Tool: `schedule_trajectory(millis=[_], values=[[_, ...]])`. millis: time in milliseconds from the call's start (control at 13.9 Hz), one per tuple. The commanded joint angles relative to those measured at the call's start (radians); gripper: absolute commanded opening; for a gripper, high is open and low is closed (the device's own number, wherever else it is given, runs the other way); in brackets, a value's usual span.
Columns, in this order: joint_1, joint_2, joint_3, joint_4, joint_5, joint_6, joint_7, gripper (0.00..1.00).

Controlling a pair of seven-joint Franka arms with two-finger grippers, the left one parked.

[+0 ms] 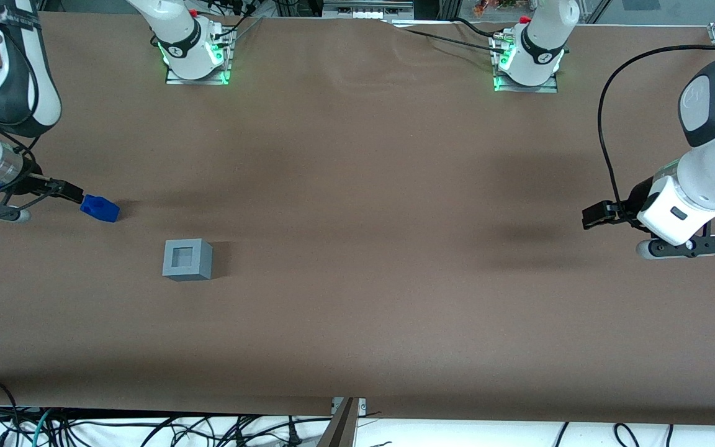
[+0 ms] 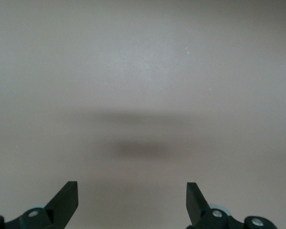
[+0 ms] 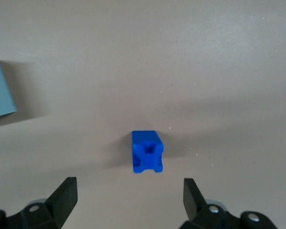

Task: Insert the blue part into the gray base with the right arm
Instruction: 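Move the open right gripper down over the blue part, then close the right gripper on the blue part and lift it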

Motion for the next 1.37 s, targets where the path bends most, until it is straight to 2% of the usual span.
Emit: schedule_trajectory(millis=[0,359,935,1078,1294], values=[[-0.003,0.016,-0.016,-0.083,0.006,0.135,-0.037,0.98],[-0.012,0.122,-0.034,-0.126,0.007,0.296,-0.041,0.98],[-0.019,0.188,-0.032,-0.126,0.007,0.314,-0.052,0.98],[-0.026,0.193,-0.032,-0.126,0.007,0.314,-0.054,0.89],[-0.026,0.193,-0.032,-0.123,0.007,0.309,-0.054,0.54]])
